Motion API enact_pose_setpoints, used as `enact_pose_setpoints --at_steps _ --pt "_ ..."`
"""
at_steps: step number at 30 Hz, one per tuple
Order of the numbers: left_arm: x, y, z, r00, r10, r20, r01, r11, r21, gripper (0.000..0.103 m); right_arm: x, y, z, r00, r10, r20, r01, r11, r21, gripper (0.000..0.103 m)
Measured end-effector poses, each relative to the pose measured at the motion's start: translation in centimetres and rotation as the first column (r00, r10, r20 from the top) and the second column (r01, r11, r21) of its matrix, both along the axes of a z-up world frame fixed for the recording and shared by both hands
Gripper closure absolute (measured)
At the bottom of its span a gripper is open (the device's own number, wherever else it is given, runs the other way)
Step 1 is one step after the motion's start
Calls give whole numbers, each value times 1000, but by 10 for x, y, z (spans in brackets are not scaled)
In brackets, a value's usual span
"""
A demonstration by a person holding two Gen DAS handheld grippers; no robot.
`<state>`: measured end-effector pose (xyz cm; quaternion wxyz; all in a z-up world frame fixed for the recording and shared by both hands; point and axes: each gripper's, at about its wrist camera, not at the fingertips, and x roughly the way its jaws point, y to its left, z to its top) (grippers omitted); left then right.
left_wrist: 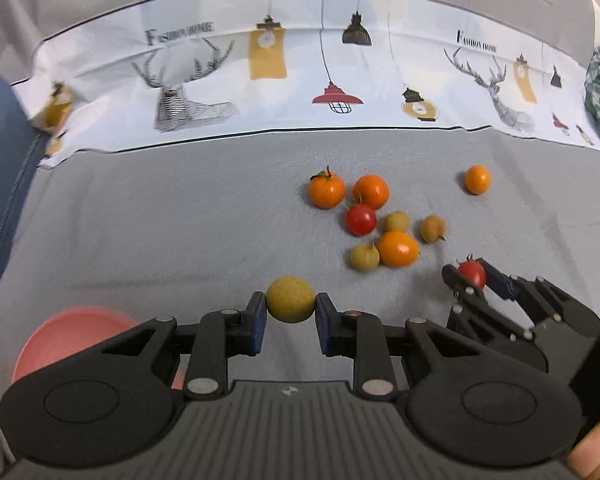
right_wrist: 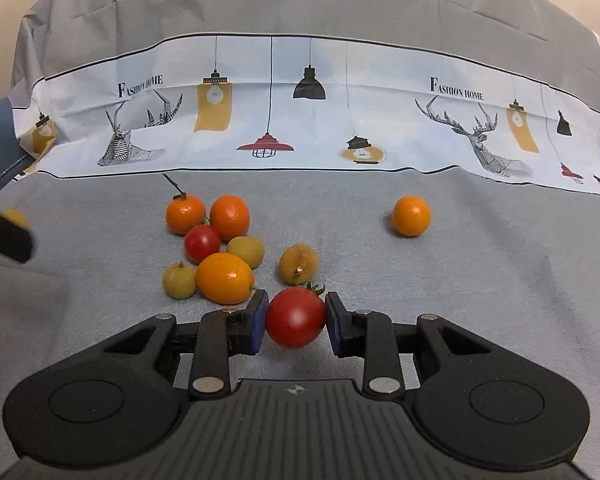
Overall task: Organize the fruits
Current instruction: 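Carry the yellow fruit and red tomato over the pink plate with both tools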
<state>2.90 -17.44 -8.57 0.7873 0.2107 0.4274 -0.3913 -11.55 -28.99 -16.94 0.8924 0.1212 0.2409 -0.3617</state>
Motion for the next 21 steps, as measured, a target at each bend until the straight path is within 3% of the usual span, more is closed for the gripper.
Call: enact_pose_setpoints --at_steps 5,13,21 --pt "-20 61 29 999 41 15 -41 999 -29 74 -35 50 42 997 43 66 -43 999 11 71" --pt "-51 169 56 988 148 53 -146 988 -41 74 -79 151 93 965 235 119 -246 966 85 71" --pt "-76 253 76 968 243 64 -232 962 -142 74 -87 225 129 932 355 81 -348 934 -82 71"
